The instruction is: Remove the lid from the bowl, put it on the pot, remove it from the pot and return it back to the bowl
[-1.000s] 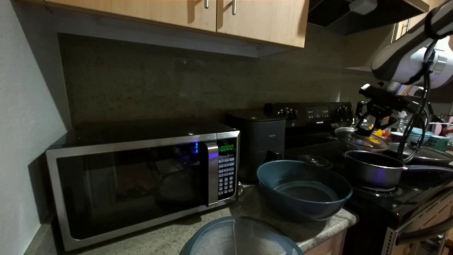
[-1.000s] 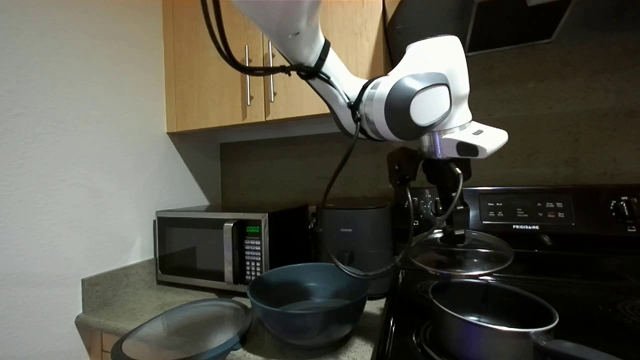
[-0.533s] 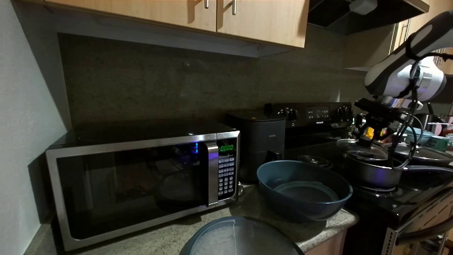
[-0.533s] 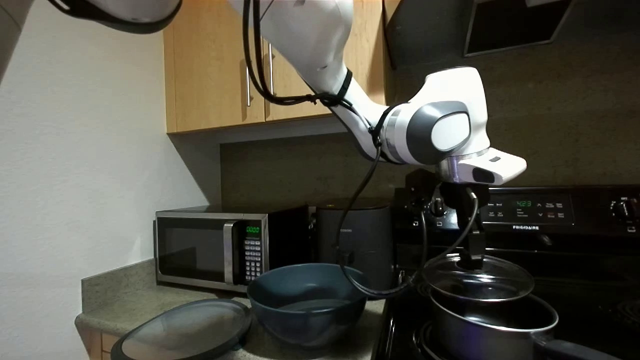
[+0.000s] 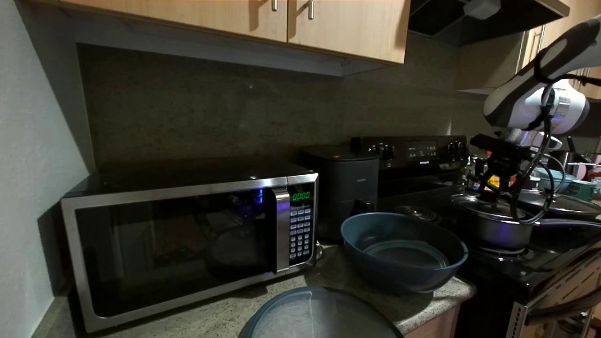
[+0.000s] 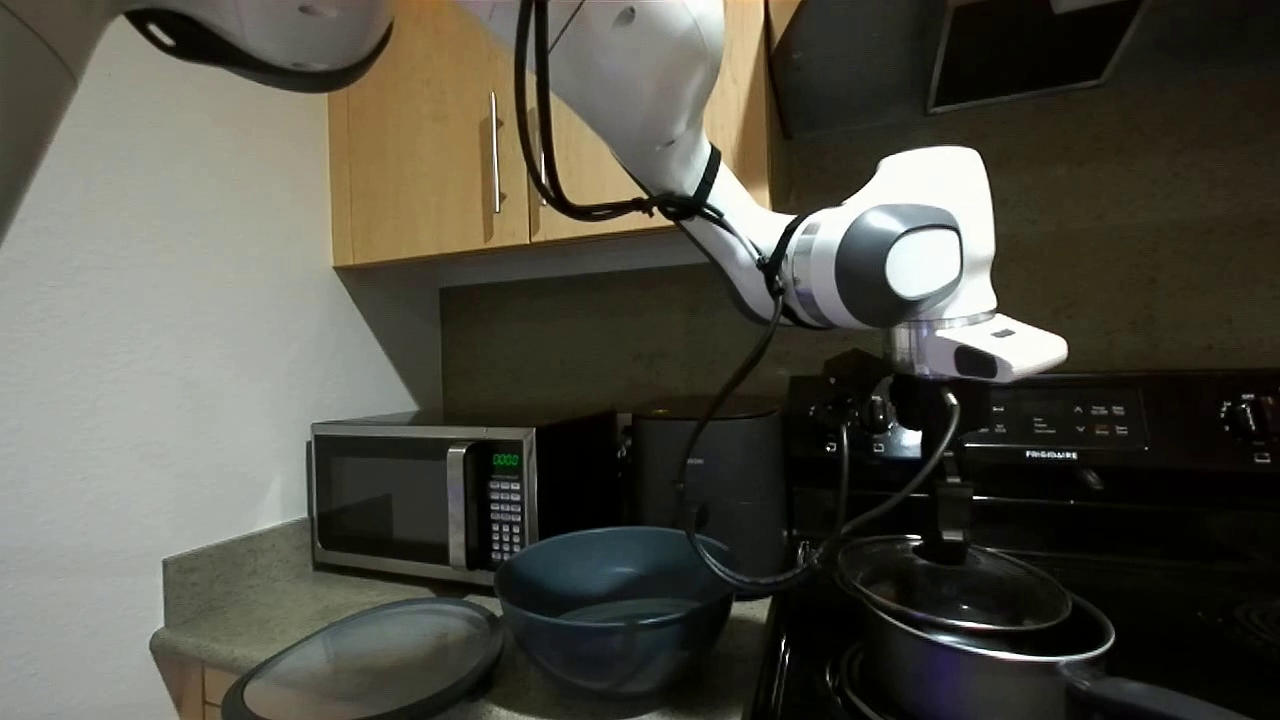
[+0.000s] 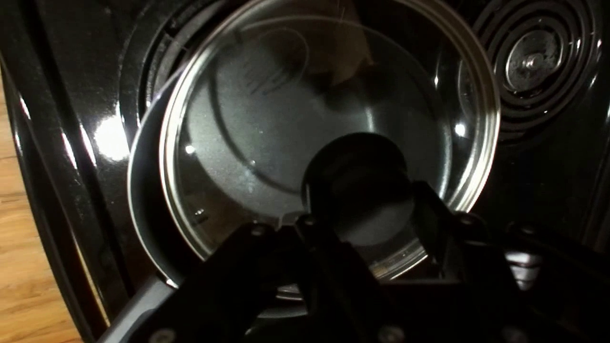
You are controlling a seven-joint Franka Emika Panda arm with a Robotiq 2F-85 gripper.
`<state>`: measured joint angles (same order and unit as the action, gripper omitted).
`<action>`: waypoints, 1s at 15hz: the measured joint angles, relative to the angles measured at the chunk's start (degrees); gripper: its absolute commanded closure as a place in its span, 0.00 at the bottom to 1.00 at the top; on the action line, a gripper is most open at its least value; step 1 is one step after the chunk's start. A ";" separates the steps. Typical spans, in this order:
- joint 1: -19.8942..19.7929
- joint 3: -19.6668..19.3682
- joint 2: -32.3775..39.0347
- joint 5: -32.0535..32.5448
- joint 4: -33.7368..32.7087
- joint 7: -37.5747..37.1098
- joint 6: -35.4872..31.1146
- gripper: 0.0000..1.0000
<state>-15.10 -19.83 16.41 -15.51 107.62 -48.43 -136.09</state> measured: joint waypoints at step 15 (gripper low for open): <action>-1.44 -1.82 0.04 0.04 -0.81 -2.94 3.60 0.78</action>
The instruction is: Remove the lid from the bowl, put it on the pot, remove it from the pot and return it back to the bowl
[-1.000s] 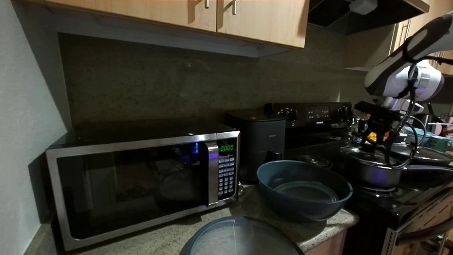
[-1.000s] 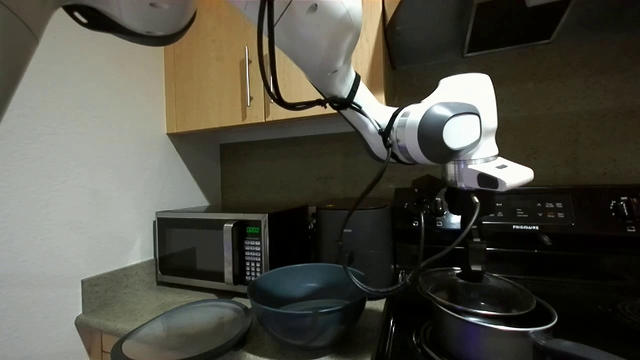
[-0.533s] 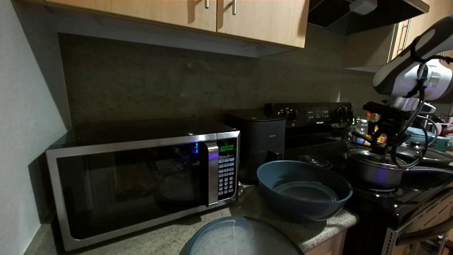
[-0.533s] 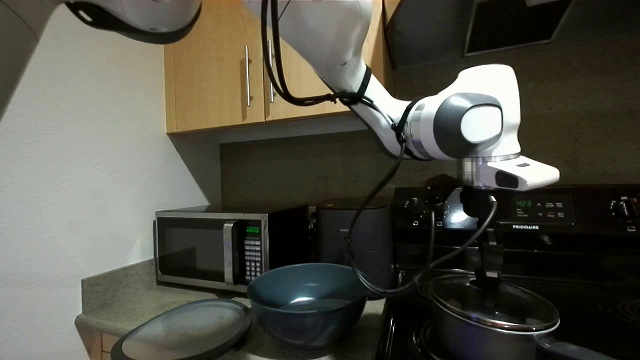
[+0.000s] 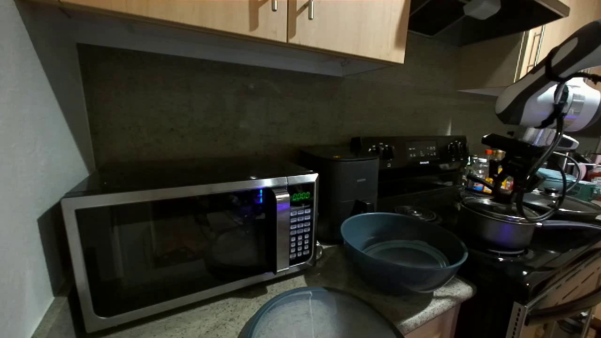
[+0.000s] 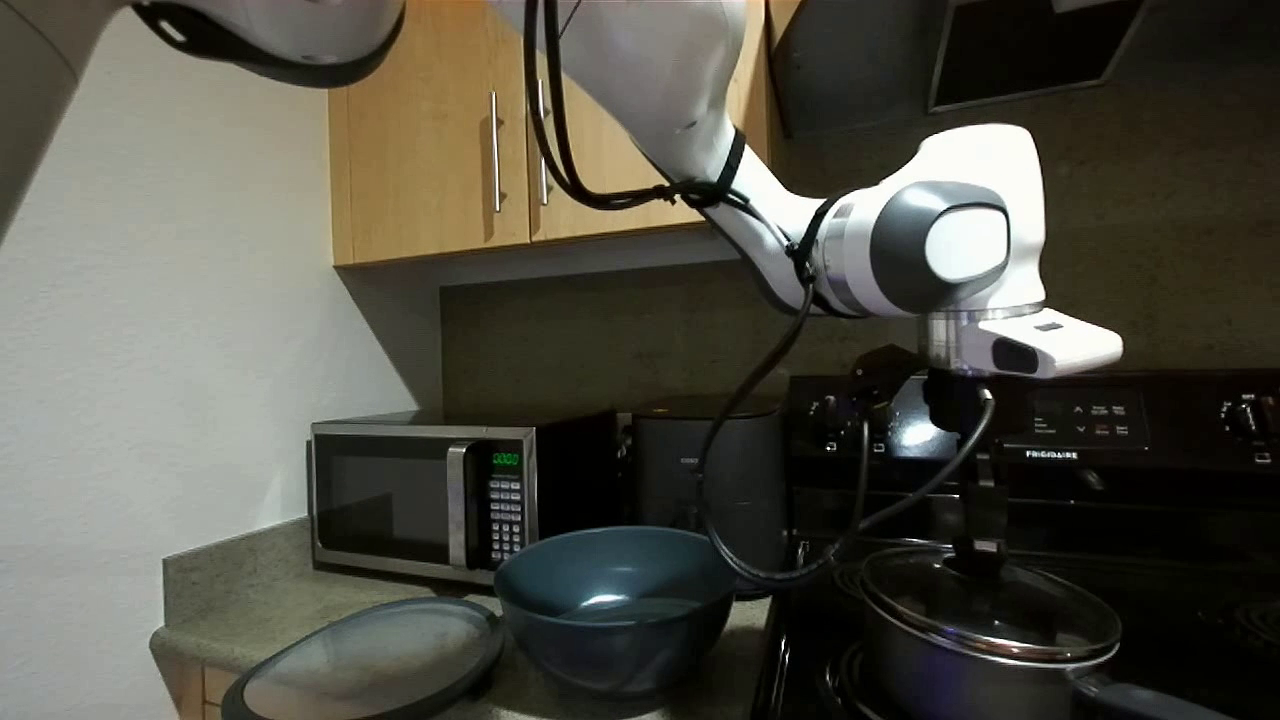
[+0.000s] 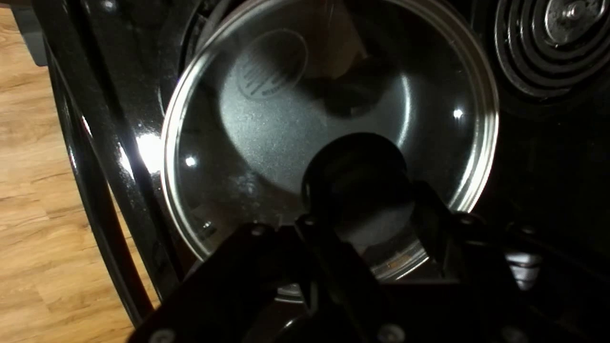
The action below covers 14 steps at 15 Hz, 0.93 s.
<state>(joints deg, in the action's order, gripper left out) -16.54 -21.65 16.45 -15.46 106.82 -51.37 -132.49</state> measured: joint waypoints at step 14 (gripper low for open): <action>-0.86 2.66 0.63 -2.41 -2.02 4.41 -0.22 0.00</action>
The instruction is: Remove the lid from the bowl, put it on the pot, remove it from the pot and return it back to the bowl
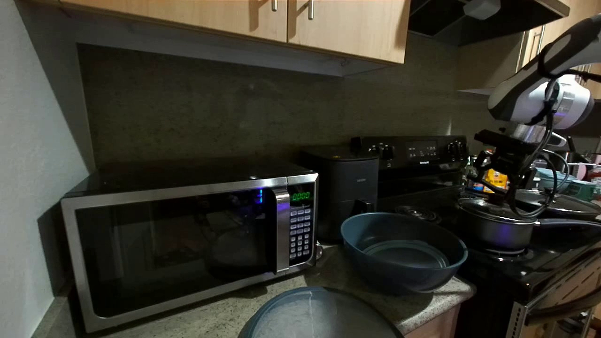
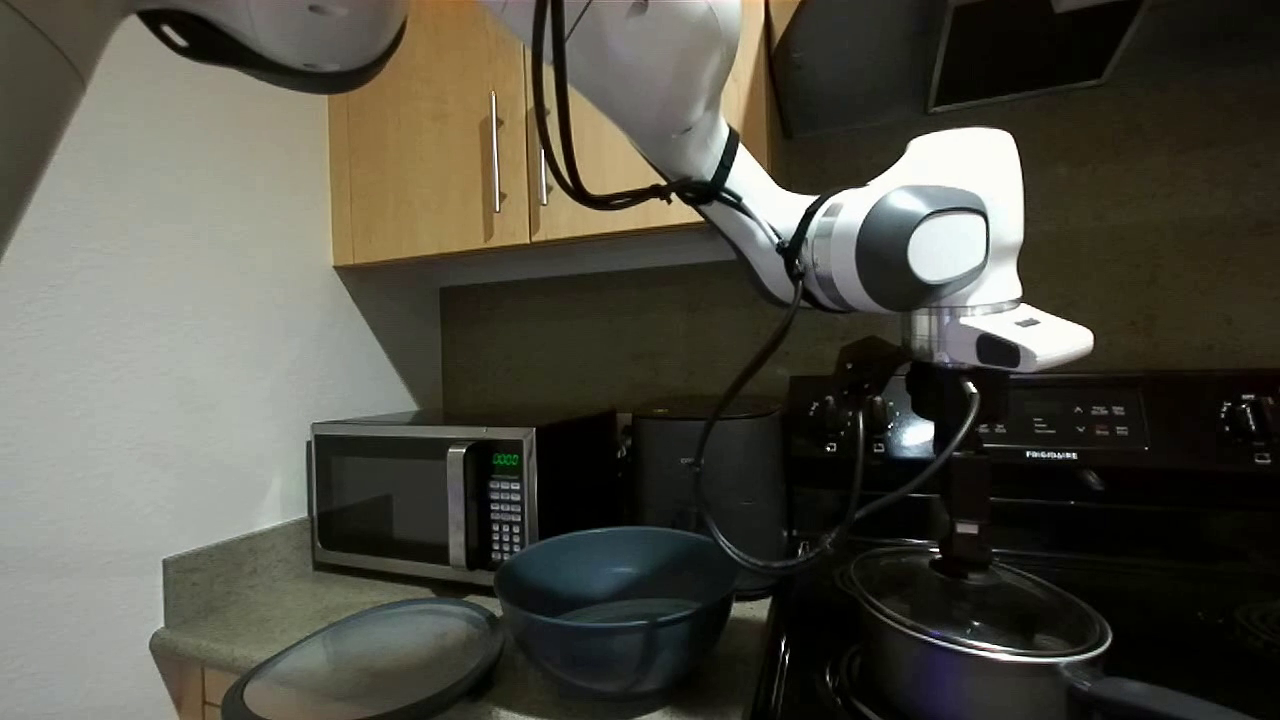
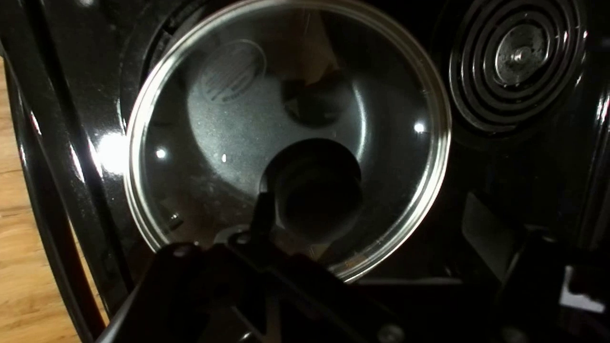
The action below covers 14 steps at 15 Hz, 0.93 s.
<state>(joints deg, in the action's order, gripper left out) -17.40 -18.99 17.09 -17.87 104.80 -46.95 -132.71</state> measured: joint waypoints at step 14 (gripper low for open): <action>-0.09 -0.04 1.47 0.06 -0.61 -0.01 0.79 0.27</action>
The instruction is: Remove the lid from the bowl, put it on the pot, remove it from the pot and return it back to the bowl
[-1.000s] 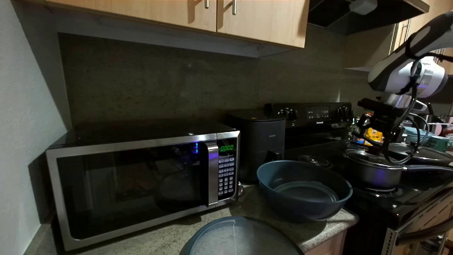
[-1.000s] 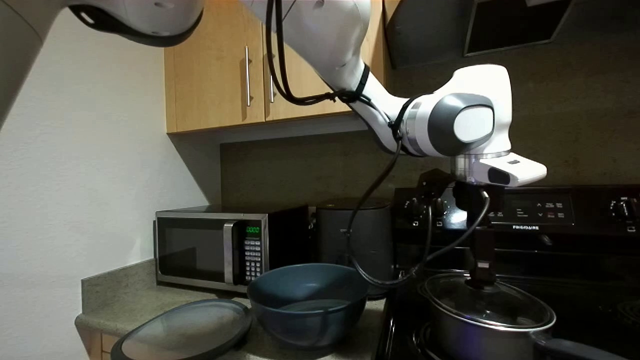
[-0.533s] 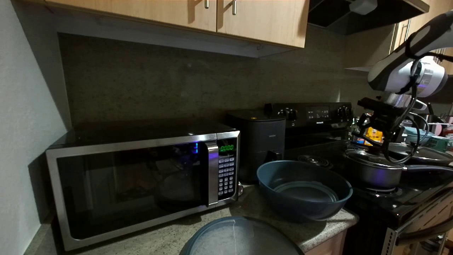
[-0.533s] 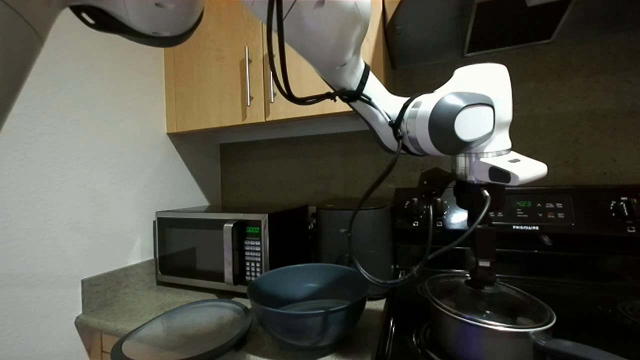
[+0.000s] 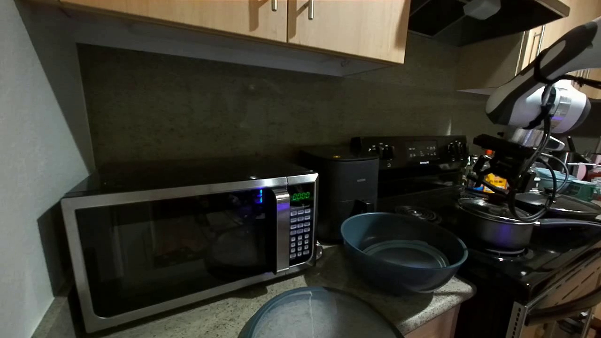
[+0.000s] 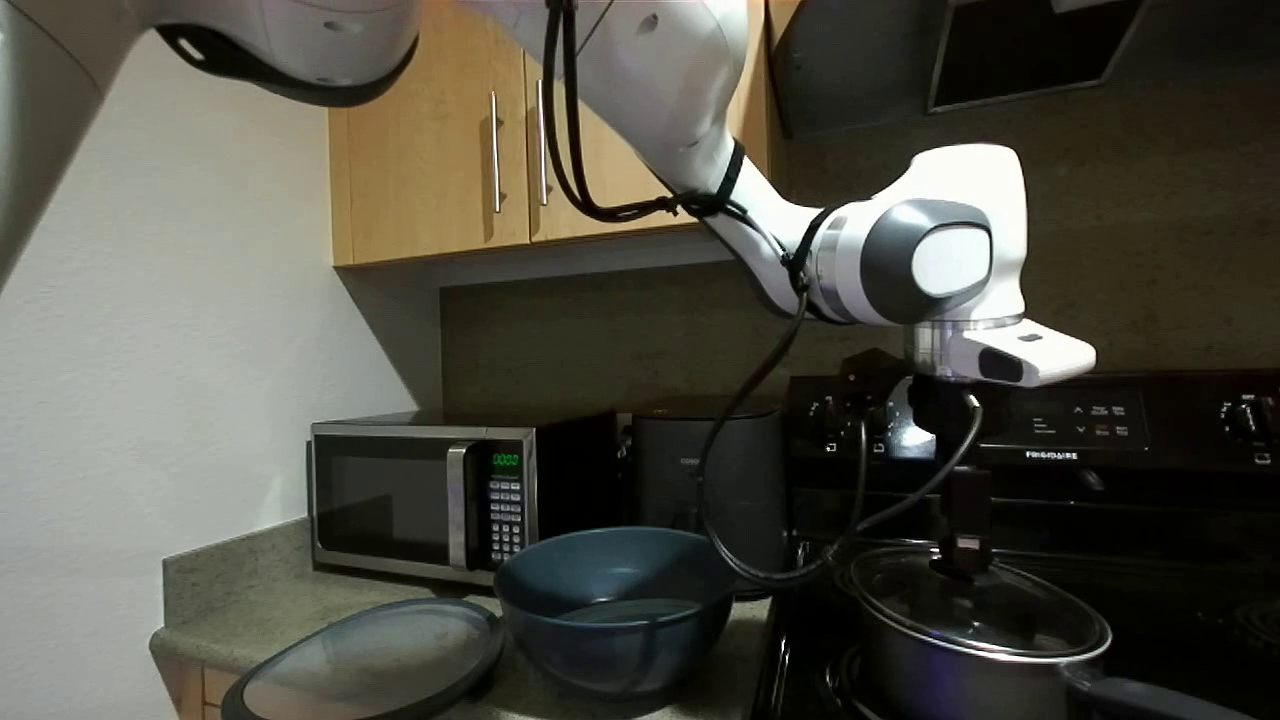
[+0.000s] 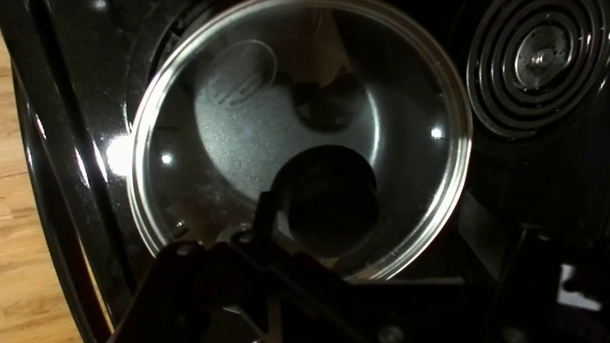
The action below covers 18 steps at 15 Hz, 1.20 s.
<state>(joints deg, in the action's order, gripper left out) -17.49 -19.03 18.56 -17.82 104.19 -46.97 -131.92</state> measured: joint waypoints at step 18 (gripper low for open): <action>-0.66 0.07 1.37 -0.18 -3.19 -0.22 5.22 0.78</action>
<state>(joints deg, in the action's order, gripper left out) -18.15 -18.96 19.93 -18.00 101.00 -47.19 -126.69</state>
